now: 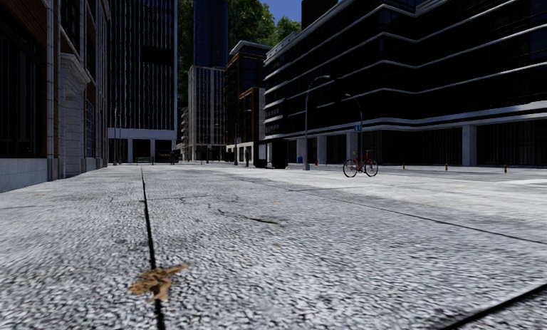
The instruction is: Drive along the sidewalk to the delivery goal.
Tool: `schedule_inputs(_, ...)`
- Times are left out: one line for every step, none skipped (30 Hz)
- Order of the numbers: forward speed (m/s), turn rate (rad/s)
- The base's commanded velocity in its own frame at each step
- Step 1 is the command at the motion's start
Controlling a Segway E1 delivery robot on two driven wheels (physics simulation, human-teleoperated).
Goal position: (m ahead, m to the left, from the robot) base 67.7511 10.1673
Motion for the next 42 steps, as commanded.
schedule_inputs(0.0, 0.0)
schedule_inputs(0.0, 0.0)
schedule_inputs(0.0, 0.0)
schedule_inputs(0.0, 0.0)
schedule_inputs(0.0, 0.0)
schedule_inputs(0.0, 0.0)
schedule_inputs(0.0, 0.0)
schedule_inputs(0.0, 0.0)
schedule_inputs(0.0, 0.0)
schedule_inputs(0.0, 0.0)
schedule_inputs(0.0, 0.0)
schedule_inputs(0.0, 0.0)
schedule_inputs(0.0, 0.0)
schedule_inputs(0.0, 0.0)
schedule_inputs(0.0, 0.0)
schedule_inputs(0.0, 0.0)
schedule_inputs(0.0, 0.0)
schedule_inputs(0.0, 0.0)
schedule_inputs(0.0, 0.0)
schedule_inputs(0.0, 0.0)
schedule_inputs(0.0, 0.0)
schedule_inputs(0.0, 0.0)
schedule_inputs(0.0, 0.0)
schedule_inputs(0.0, 0.0)
schedule_inputs(0.0, 0.0)
schedule_inputs(0.0, 0.0)
schedule_inputs(0.0, 0.0)
schedule_inputs(0.0, 0.0)
schedule_inputs(0.0, 0.0)
schedule_inputs(0.0, 0.0)
schedule_inputs(1.39, 0.0)
schedule_inputs(1.39, 0.0)
schedule_inputs(2.0, 0.0)
schedule_inputs(2.0, 0.0)
schedule_inputs(2.0, 0.0)
schedule_inputs(2.0, 0.0)
schedule_inputs(2.0, 0.0)
schedule_inputs(2.0, 0.0)
schedule_inputs(2.0, 0.0)
schedule_inputs(2.0, 0.0)
schedule_inputs(2.0, 0.0)
schedule_inputs(2.0, 0.0)
